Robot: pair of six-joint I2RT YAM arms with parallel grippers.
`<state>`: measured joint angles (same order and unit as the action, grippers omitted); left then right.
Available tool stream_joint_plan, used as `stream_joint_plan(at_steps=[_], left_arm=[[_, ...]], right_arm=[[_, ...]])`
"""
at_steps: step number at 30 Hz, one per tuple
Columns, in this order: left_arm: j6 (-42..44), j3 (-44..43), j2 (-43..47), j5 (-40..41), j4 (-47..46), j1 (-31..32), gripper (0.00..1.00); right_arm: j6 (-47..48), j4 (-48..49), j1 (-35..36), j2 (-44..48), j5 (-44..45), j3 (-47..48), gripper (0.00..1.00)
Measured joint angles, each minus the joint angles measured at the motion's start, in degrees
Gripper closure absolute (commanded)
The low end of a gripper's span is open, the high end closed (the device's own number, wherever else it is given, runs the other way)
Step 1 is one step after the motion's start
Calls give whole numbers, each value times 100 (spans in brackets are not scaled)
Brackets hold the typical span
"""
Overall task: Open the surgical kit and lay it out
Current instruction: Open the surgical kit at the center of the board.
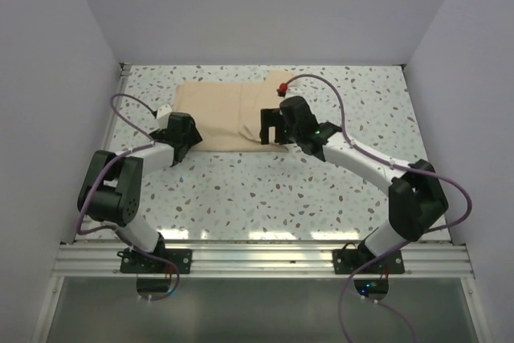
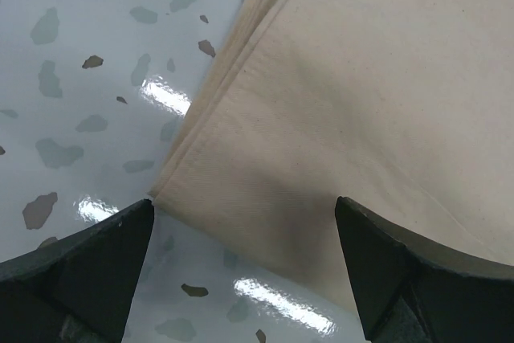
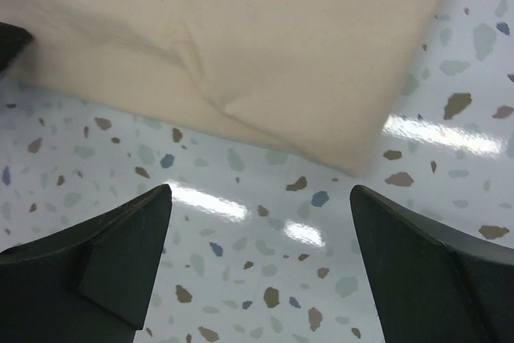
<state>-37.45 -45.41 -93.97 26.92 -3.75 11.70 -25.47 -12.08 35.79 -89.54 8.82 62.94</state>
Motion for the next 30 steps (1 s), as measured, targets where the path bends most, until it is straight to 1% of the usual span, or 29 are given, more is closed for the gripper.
stream_joint_plan(at_steps=[4,7,11,14,16,17,18,19,20,21,22,24,30], left_arm=[[-94,190,11,-203,-162,0,1],[-94,321,111,-286,-267,0,1],[-63,446,319,-321,-323,0,1],[-20,579,564,-310,-367,-2,0],[17,691,756,-286,-402,-7,1],[22,743,841,-286,-417,-15,1],[26,796,918,-289,-446,-28,1],[42,841,973,-291,-470,-46,1],[55,870,1001,-291,-490,-68,1],[59,879,1005,-291,-496,-83,1],[61,881,1003,-291,-501,-96,1],[61,881,999,-293,-511,-125,0],[61,879,964,-286,-533,-155,1]], right_arm=[[111,-334,483,-481,299,1126,2],[227,-503,715,-1215,586,2057,3],[354,-791,855,-2339,901,3082,3],[411,-990,861,-3053,1200,3550,6],[446,-1193,852,-3423,1399,3755,13],[461,-1281,850,-3567,1484,3847,17],[476,-1373,850,-3696,1563,3952,27],[509,-1445,850,-3807,1624,4059,33],[525,-1482,848,-3893,1687,4159,44],[546,-1532,846,-3965,1735,4264,58],[590,-1552,846,-4022,1757,4345,80],[603,-1580,846,-4061,1823,4472,100],[625,-1639,846,-4035,2181,4527,100]])
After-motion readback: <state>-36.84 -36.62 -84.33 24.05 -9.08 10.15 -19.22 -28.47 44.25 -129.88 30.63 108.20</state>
